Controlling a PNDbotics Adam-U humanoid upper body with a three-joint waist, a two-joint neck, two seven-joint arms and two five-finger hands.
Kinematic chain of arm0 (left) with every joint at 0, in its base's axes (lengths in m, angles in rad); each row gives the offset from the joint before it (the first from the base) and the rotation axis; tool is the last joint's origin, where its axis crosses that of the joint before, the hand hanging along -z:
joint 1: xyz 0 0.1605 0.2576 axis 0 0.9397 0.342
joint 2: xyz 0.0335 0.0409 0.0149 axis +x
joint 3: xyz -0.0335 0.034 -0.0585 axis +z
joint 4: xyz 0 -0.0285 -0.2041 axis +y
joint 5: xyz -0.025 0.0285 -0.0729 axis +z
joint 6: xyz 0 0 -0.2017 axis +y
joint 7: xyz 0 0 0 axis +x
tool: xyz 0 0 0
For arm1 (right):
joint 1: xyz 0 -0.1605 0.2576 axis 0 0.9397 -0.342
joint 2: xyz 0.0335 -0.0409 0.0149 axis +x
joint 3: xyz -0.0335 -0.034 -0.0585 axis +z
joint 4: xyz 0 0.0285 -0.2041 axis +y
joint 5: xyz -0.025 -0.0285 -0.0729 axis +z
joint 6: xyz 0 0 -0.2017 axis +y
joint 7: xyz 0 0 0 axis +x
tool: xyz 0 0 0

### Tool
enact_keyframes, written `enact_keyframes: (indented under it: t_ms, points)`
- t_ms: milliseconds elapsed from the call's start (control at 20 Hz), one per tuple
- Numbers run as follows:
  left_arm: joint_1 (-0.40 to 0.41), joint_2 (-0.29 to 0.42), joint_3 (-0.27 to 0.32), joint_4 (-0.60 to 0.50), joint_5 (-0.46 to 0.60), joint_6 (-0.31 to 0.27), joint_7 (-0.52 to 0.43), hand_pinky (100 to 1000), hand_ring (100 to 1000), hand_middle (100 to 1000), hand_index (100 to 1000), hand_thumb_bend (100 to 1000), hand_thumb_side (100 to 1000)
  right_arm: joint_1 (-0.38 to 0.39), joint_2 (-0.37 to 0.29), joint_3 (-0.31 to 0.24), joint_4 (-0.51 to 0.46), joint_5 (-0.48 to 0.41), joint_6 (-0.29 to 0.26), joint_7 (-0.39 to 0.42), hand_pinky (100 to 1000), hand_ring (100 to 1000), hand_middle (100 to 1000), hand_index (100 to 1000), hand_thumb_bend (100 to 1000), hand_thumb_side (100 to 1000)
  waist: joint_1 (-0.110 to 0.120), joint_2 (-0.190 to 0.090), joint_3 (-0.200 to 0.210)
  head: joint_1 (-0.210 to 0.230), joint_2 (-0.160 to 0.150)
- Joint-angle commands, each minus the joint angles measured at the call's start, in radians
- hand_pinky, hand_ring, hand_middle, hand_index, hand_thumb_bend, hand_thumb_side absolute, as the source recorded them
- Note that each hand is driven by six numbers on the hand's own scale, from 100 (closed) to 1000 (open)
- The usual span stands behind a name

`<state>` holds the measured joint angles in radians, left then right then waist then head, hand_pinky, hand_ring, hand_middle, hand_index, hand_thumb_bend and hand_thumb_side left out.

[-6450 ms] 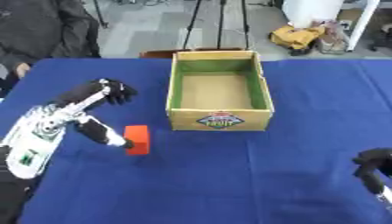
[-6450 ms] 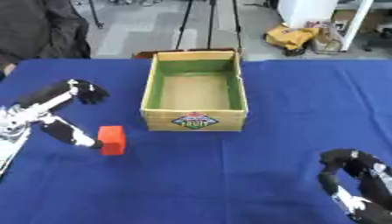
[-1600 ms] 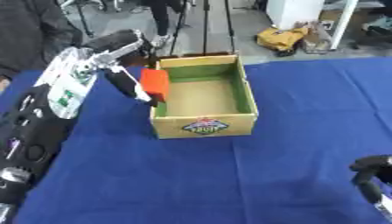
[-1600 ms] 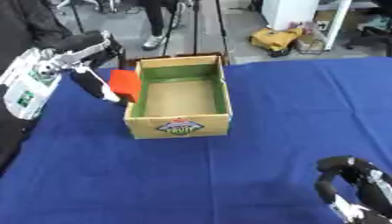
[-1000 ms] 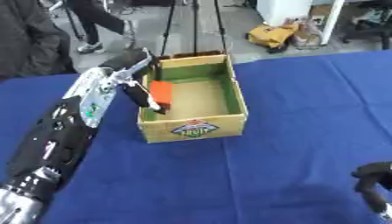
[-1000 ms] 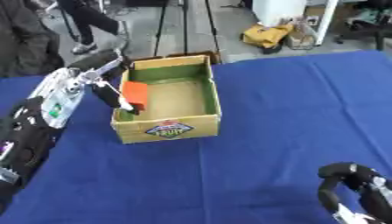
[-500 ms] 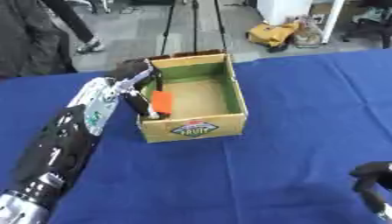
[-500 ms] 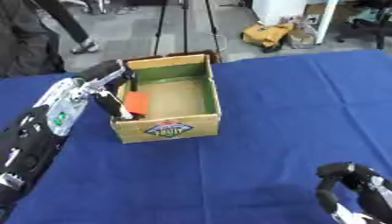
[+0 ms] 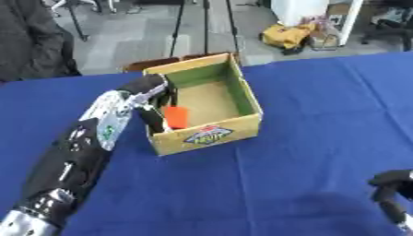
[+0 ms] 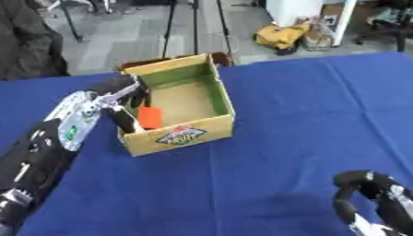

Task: Pick up objects on the table and place them in the box.

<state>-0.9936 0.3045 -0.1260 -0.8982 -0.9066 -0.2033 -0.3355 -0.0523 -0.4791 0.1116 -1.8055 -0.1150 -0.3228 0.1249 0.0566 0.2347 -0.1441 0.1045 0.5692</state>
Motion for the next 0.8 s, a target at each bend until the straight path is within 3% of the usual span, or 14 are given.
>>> enact_keyframes:
  t_ms: [50, 300, 550, 800]
  points:
    - [-0.013, 0.008, -0.002, -0.006, 0.020, -0.008, 0.003, 567, 511, 465, 586, 856, 388, -0.006, -0.016, -0.006, -0.007, 0.002, -0.003, 0.001, 755, 504, 409, 693, 470, 462, -0.007, -0.013, 0.001, -0.001, -0.011]
    - [-0.010, 0.010, -0.004, -0.022, 0.045, -0.022, 0.033, 659, 601, 587, 720, 919, 757, -0.005, -0.016, -0.007, -0.006, 0.001, -0.003, 0.002, 755, 505, 409, 693, 469, 462, -0.008, -0.015, 0.003, -0.002, -0.010]
    - [0.000, 0.021, -0.004, -0.067, 0.099, -0.028, 0.061, 662, 606, 599, 730, 933, 803, -0.003, -0.016, -0.010, -0.005, -0.001, -0.004, 0.001, 755, 505, 409, 693, 467, 461, -0.010, -0.020, 0.009, -0.005, -0.010]
    - [0.017, 0.074, -0.009, -0.209, 0.229, -0.009, 0.092, 652, 596, 596, 726, 948, 799, 0.004, -0.015, -0.015, -0.003, -0.003, -0.004, -0.002, 755, 505, 409, 693, 464, 460, -0.015, -0.030, 0.025, -0.016, -0.009]
